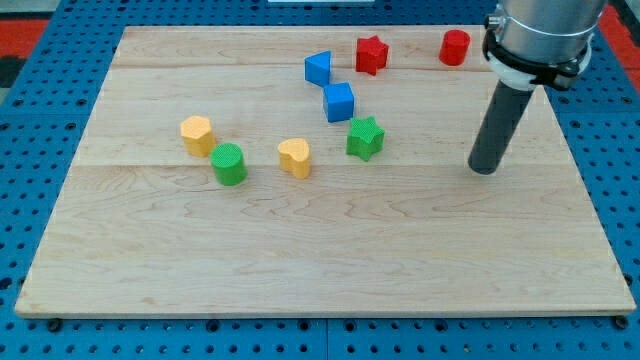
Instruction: Move the red circle into the red star
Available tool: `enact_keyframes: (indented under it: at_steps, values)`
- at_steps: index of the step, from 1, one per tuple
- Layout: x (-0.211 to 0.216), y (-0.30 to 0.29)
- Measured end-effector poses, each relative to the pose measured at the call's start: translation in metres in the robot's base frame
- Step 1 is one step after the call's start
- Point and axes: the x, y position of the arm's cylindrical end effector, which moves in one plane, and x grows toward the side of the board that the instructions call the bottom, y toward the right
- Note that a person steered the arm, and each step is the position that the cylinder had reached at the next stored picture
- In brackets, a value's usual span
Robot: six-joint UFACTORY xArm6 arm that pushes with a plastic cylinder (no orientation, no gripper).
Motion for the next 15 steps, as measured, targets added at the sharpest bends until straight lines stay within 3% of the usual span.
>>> enact_keyframes:
  at_steps: [1, 2, 4, 5, 7, 9, 10, 12, 14, 15]
  values:
    - [-0.019, 0.050]
    - [-0.087, 0.104]
    - [-0.193, 0.130]
    - [-0.228, 0.101]
    - [-0.221, -0.042]
    - [-0.223, -0.028]
    - [-0.221, 0.013]
    - [-0.178, -0.073]
    - [-0.119, -0.063]
    - [-0.089, -0.131]
